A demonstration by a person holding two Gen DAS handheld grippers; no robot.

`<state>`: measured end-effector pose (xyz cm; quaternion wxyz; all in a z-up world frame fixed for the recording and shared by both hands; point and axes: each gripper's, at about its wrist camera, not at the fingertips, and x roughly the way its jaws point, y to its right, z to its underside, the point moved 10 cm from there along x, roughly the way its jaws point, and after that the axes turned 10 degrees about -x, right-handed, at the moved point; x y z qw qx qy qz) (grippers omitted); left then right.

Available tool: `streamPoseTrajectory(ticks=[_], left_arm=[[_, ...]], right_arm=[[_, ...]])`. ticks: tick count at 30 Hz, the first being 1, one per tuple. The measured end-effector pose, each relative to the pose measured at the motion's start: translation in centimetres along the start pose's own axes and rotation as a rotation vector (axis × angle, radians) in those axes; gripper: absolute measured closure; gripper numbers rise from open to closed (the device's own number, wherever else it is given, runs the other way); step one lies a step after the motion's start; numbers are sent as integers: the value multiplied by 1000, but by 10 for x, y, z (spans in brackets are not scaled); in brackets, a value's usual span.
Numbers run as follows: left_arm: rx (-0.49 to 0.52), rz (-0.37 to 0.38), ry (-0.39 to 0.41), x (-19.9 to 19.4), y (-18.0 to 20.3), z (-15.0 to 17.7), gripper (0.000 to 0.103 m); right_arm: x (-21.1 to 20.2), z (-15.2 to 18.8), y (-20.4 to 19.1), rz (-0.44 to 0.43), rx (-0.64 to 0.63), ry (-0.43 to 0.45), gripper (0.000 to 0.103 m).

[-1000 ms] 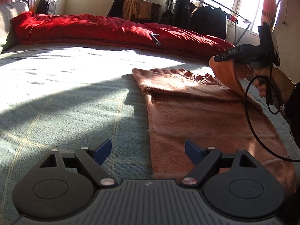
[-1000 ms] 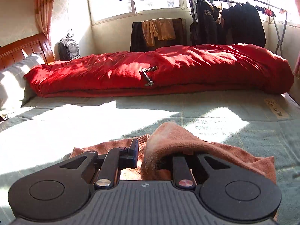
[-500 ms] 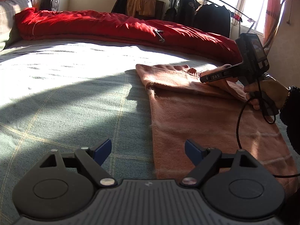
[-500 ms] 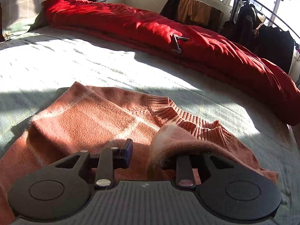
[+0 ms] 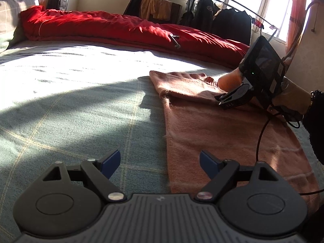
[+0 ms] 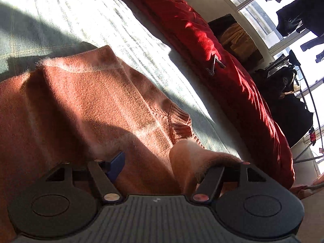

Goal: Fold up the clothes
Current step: 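Carry the sleeve across the sweater body with the right gripper and open it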

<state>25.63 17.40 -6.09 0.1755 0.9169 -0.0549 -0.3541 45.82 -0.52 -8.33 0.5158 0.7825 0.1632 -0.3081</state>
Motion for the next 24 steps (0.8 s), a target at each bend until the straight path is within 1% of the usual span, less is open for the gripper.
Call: streamPoseTrajectory(ticks=[3,6,10,12,15,19,21,24], left_arm=[[-6,-1,0,0,-1,1,18],[-8,-3,-2,1,-1,2,18],[-7,0,-1,1,0,2,18],[-9,1,-1,1,0,2,18],[-11,0,-3,1,-1,3,18],[-18,-3,-6,1,-3,5,18],[-20,-4,-5,1,-4,4,18],[-22,-3,-5,2,-5,3,18]], right_arm=[[0,0,-3,30,-67,-16,28],[-1,0,-4,52,-112,-26,28],[-2,0,-3,101,-192,-36,28],[-4,-1,-3,124,-234,-33,21],[-7,-5,-6,141,-297,-27,21],[-11,-10,-6,132,-280,-11,20],[-14,-11,-5,130,-271,1,11],[-23,-12,-4,120,-262,24,9]])
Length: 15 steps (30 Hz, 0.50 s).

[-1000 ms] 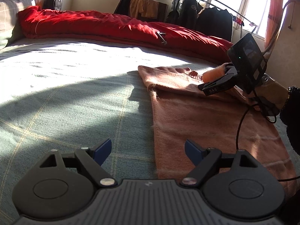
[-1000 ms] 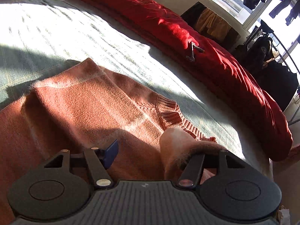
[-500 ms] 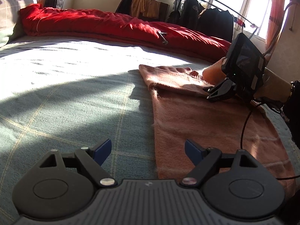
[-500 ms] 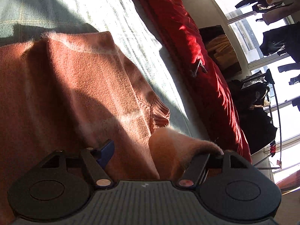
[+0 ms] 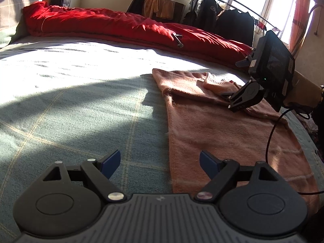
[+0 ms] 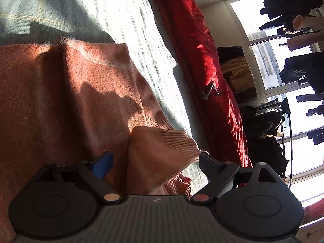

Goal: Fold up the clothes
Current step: 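Carry the sleeve across the sweater body with the right gripper and open it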

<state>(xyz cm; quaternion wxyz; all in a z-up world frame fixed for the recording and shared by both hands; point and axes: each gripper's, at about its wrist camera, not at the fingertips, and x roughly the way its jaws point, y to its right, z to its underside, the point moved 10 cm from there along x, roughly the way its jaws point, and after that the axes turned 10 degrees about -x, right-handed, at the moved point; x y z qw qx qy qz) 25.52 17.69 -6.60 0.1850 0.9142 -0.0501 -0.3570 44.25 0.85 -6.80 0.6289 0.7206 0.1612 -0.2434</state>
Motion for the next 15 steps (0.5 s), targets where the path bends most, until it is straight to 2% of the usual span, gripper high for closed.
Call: streamPoseTrajectory(ticks=[4,8,11,15], left_arm=[[6,8,-4,2,3,-1,18],[10,22,-8,3,6,-2,18],[25,36,-18,7,12,-7,18],[73,52,-36,18,28,-13,18]], right_arm=[[-14,1,7,-52,79,39,9],[-32,20,22,-175,286,89,9],[-41,50,34,-251,462,100,9],[-52,111,45,-311,738,80,8]])
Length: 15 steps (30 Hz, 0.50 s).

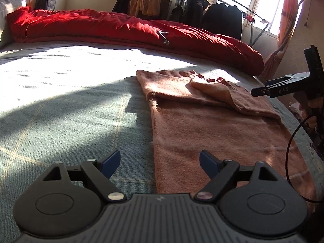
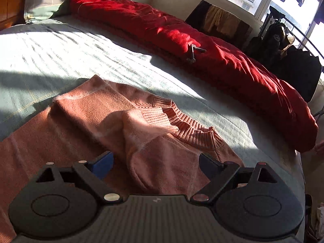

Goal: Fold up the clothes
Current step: 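Carry the sleeve across the sweater body with the right gripper and open it, then move the left gripper to the laid ribbed cuff near the collar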

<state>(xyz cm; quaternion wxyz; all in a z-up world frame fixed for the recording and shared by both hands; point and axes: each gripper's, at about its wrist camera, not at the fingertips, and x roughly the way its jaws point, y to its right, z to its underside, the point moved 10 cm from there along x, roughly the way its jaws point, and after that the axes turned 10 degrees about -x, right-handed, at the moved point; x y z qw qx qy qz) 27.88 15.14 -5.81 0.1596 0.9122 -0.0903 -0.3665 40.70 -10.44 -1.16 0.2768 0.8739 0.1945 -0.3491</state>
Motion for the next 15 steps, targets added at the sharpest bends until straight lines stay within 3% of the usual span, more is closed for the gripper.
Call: streamPoseTrajectory(ticks=[6,15], left_arm=[[119,47,-34,25,46,-14,18],[339,95,-18,59,136,-50,18]], right_arm=[[-32,69,54,14,315,-2,3],[-63,154,104,66,606,43,0]])
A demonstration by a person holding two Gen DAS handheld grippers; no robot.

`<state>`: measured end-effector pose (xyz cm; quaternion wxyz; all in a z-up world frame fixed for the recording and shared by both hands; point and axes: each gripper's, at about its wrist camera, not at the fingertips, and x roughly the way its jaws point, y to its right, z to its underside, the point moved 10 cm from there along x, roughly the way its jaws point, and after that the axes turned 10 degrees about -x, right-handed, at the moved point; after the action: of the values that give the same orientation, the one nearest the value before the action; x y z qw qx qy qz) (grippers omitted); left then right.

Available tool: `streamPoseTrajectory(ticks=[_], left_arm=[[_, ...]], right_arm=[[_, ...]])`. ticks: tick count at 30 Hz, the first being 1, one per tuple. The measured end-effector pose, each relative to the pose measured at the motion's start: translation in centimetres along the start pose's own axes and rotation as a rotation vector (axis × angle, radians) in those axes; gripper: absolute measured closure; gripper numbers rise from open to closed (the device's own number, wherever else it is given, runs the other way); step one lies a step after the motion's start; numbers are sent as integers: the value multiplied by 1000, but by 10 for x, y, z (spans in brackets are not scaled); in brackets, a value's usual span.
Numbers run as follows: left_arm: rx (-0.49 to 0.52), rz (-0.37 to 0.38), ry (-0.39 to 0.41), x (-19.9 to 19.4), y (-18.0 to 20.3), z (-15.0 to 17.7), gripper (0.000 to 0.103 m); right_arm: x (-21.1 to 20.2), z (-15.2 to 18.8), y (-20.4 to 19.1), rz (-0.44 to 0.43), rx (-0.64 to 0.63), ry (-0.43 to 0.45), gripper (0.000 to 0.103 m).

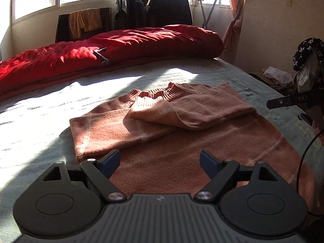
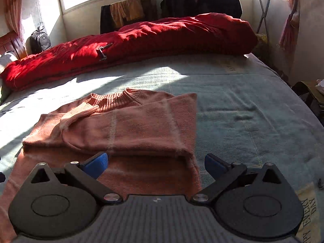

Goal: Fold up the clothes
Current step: 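Move the left gripper to the laid ribbed cuff near the collar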

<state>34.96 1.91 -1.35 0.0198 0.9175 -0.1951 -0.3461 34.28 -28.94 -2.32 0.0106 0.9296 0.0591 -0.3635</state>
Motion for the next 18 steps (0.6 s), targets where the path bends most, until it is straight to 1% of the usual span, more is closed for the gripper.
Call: streamPoseTrajectory(ticks=[4,7,9,12,14,16,17,18], left_arm=[[53,-16,6,33,25,-37,18],[74,-32,-19,69,42,-61,18],[88,-58,-45,96,50,-72,18],[102,-110,-97,136,53,-77,18],[126,-160,-130,161,50,-76,18],[160,-205,-151,178,44,-73,18],[159,-234,-159,184,37,-70,18],[154,-245,-165,185,32,-69,18]], right_arm=[[-6,14,21,-22,52,13,0],[-9,22,34,-28,66,23,0],[-10,25,40,-33,76,31,0],[-13,28,47,-53,98,45,0],[-16,31,50,-62,109,51,0],[-17,35,53,-61,118,53,0],[-18,36,55,-58,123,53,0],[-18,38,57,-55,128,52,0]])
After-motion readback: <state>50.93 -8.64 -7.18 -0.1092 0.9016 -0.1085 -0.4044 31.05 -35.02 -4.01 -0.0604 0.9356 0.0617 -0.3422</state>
